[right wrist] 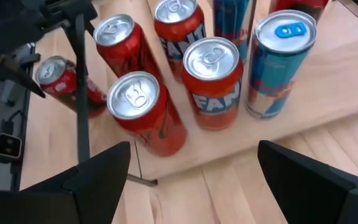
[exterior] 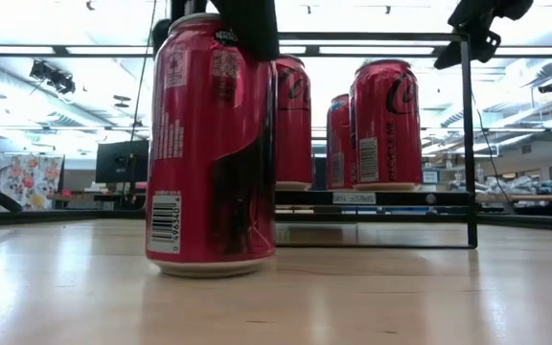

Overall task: Place canned beverage on shelf
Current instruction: Put the red white soda can on the shelf aligned with the other red white soda can

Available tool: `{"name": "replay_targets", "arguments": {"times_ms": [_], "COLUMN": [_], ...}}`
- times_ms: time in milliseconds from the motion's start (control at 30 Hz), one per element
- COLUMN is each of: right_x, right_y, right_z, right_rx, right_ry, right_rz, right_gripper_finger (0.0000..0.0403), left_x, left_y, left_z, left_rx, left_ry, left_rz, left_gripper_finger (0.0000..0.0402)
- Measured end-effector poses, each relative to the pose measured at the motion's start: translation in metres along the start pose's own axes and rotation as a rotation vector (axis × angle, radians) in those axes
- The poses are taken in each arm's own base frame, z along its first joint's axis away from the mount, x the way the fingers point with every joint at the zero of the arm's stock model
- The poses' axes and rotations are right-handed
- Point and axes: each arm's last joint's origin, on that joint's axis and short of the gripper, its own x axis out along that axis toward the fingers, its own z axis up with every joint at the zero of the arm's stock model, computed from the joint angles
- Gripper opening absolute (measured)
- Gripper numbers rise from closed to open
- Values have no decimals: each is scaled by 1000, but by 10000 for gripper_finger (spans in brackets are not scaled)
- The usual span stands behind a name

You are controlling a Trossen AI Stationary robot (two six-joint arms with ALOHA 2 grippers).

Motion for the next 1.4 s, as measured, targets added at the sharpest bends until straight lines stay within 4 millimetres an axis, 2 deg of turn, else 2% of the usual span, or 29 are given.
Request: {"name": "replay_targets", "arguments": {"times_ms": [400, 833, 1067, 1233, 1400], "right_x": [-3, -3, -3, -3, -3], "right_y": [0, 0, 0, 0, 0], "right_z": [1, 1, 1, 1, 1], "right_rx": [6, 5, 6, 6, 5], "right_ry": [-25, -24, -24, -25, -25], "right_rz": [12, 10, 9, 9, 7], "right_gripper_finger": [363, 363, 363, 363, 363], "left_x": [7, 4, 2, -14, -34], "left_y": [0, -10, -11, -19, -15], "left_z": [-2, 10, 5, 19, 42], "left_rx": [54, -110, -153, -136, -128], "left_ry": [63, 22, 66, 27, -12], "left_rz": [-27, -155, -150, -211, -222], "left_gripper_finger": [310, 308, 307, 307, 307]}}
